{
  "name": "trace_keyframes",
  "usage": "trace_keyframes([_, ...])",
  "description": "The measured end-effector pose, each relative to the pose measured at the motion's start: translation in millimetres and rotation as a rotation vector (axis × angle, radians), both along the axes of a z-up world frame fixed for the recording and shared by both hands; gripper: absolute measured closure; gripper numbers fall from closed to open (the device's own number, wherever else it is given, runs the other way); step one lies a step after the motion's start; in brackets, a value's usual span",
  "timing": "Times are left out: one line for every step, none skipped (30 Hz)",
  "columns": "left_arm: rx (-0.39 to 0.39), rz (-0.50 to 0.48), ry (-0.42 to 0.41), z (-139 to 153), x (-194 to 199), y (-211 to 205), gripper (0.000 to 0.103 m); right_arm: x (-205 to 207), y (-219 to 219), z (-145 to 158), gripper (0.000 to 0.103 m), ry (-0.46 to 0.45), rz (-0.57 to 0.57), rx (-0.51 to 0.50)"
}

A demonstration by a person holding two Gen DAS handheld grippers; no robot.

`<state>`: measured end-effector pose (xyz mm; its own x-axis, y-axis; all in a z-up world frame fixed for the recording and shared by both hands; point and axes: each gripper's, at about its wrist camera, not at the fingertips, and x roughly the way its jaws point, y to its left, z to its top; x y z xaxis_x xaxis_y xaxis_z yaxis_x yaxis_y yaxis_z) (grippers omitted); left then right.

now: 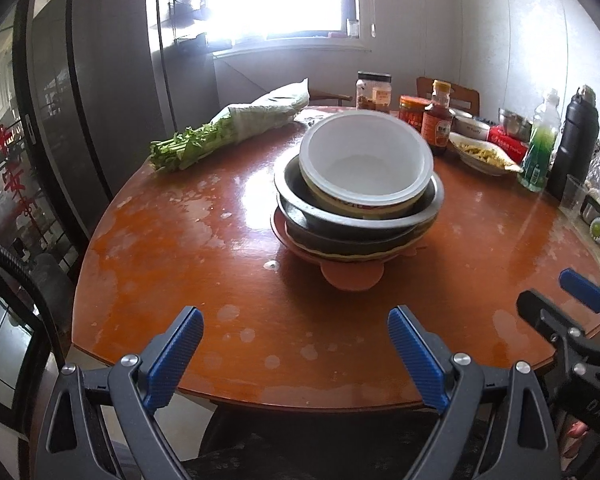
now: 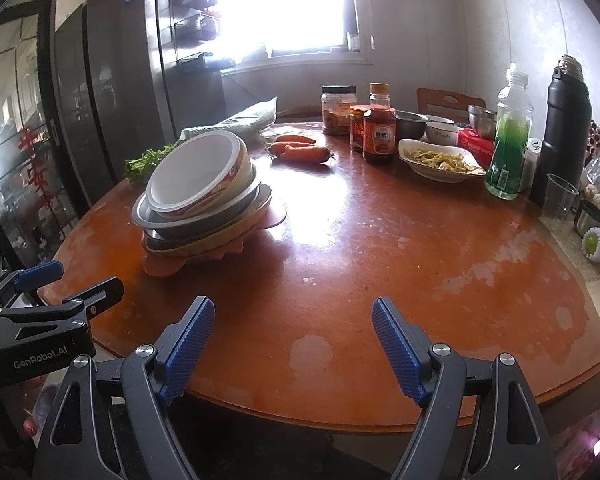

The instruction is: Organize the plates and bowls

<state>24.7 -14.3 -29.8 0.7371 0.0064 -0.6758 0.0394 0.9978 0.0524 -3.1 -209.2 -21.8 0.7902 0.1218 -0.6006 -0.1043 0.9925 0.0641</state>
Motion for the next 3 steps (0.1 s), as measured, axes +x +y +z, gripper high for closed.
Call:
trace_keyframes([0.004, 0.000, 0.003, -0.9, 2.6, 0.9, 0.009, 0.8, 0.0, -0.2, 0.021, -0.001, 0.001, 0.001])
trace_keyframes([0.008, 0.000, 0.006, -1.5, 5.0, 2.3, 0.009, 2.0, -0.1, -0.6, 0.021, -0.002, 0.001, 0.001])
trace_keyframes([0.007, 0.009, 0.011, -2.1, 10.1, 6.7, 0.009, 3.8, -0.5, -1.1, 0.021, 0.000, -0.001, 0.001])
